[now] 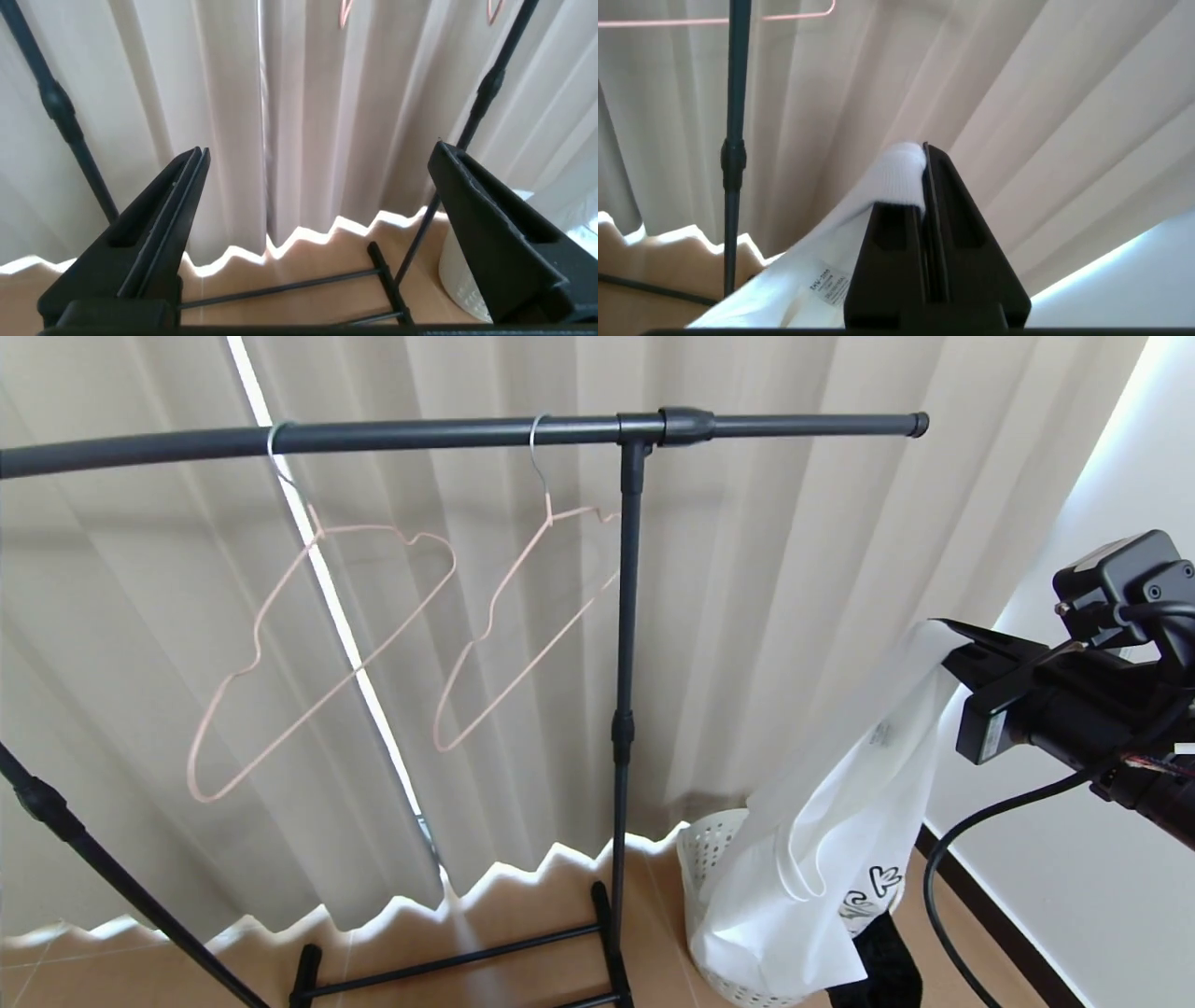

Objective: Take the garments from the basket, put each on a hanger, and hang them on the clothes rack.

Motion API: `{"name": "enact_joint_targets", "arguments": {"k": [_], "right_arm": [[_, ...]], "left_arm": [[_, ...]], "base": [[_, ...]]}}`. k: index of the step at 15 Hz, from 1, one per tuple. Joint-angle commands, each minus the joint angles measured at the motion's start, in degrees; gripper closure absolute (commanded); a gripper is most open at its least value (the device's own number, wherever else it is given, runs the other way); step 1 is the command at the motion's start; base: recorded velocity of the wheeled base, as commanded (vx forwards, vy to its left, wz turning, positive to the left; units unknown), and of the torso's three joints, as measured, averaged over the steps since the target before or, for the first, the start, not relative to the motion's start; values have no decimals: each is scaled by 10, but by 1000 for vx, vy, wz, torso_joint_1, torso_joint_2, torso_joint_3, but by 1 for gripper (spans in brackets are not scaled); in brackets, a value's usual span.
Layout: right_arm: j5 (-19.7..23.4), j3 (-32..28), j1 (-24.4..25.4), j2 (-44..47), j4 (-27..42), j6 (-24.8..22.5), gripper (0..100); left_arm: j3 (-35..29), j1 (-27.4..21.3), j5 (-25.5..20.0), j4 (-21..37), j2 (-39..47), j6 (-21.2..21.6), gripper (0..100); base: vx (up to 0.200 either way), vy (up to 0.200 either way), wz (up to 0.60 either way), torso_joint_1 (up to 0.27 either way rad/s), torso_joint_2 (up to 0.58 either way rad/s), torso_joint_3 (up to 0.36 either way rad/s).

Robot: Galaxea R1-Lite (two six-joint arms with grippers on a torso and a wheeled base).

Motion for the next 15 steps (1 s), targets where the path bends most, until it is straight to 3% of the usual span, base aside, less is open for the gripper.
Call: {"name": "enact_joint_targets", "arguments": {"k": [1,8,15], "right_arm": [[0,1,0,0,0,0,100],[1,2,0,0,0,0,100],[0,11,0,-2,2,0,100]], "left_arm": [[0,0,0,0,0,0,0],[0,0,2,-1,0,1,0],[0,0,1,0,0,1,0]], "base": [[0,0,0,217,-554,-119],[0,0,0,251,-581,-270],[0,0,0,188,-402,-221]]}}
